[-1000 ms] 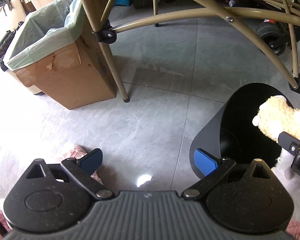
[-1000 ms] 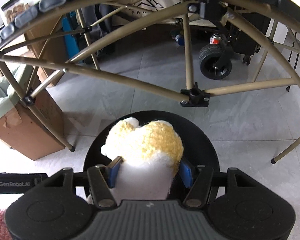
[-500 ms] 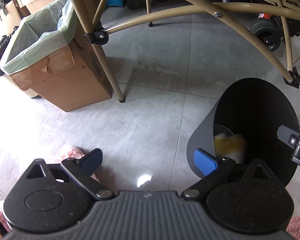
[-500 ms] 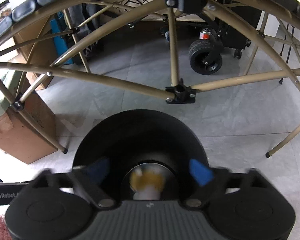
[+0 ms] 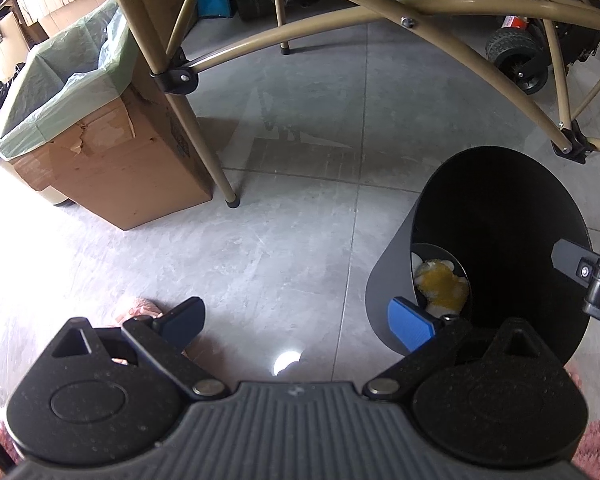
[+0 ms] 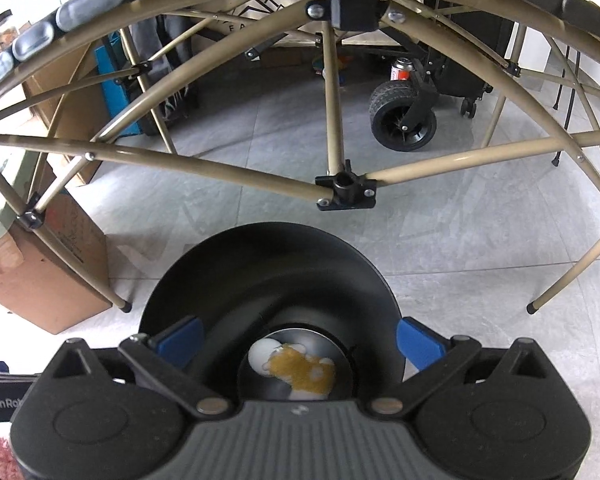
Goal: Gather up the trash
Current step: 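Open the right tool to drop the plush toy into the black bin, then raise both tools back toward the table items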
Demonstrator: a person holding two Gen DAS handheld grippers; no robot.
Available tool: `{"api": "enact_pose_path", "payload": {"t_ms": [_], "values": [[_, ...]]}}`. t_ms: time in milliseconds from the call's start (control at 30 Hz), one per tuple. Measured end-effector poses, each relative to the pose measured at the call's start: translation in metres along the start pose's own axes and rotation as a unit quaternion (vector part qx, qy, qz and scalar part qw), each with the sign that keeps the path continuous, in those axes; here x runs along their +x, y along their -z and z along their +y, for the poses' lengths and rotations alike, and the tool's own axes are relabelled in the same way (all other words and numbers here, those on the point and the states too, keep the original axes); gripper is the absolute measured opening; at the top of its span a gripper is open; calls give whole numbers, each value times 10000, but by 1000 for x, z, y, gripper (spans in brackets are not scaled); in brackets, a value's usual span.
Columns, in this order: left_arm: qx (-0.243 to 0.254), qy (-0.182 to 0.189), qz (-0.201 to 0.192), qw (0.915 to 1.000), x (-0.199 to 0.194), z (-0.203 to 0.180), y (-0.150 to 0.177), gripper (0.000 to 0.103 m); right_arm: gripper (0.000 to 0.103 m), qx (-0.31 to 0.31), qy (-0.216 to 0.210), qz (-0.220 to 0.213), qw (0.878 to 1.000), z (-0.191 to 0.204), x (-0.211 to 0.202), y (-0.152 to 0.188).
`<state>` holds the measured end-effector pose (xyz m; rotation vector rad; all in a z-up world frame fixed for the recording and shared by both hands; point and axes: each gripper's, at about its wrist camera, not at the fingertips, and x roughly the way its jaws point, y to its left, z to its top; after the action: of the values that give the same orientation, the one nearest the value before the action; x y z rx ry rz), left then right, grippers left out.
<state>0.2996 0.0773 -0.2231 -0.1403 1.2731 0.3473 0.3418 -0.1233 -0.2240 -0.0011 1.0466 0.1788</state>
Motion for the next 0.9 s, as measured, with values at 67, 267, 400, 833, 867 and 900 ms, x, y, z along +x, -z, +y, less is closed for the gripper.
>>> {"api": "enact_pose_path", "payload": {"t_ms": [67, 267, 400, 833, 867, 900], "values": [[9, 1, -14, 10000, -1, 0, 0, 100, 103, -18, -6, -2, 10000, 0, 0, 0], [31, 26, -72, 10000, -5, -2, 1, 100, 103, -48, -15, -77, 10000, 0, -6, 1], [-40, 124, -222, 9997, -14, -2, 0, 100, 103, -66, -55, -264, 9996, -3, -19, -1], [-163, 380, -1236, 9915, -66, -5, 3, 100, 103, 79, -376, -1208, 9919, -22, -84, -8], [-166, 395, -1309, 9905, -71, -6, 3, 100, 103, 86, -413, -1269, 9910, -24, -89, -9], [-178, 394, -1392, 9893, -76, -6, 4, 100, 103, 88, -453, -1336, 9900, -25, -95, -9]]}}
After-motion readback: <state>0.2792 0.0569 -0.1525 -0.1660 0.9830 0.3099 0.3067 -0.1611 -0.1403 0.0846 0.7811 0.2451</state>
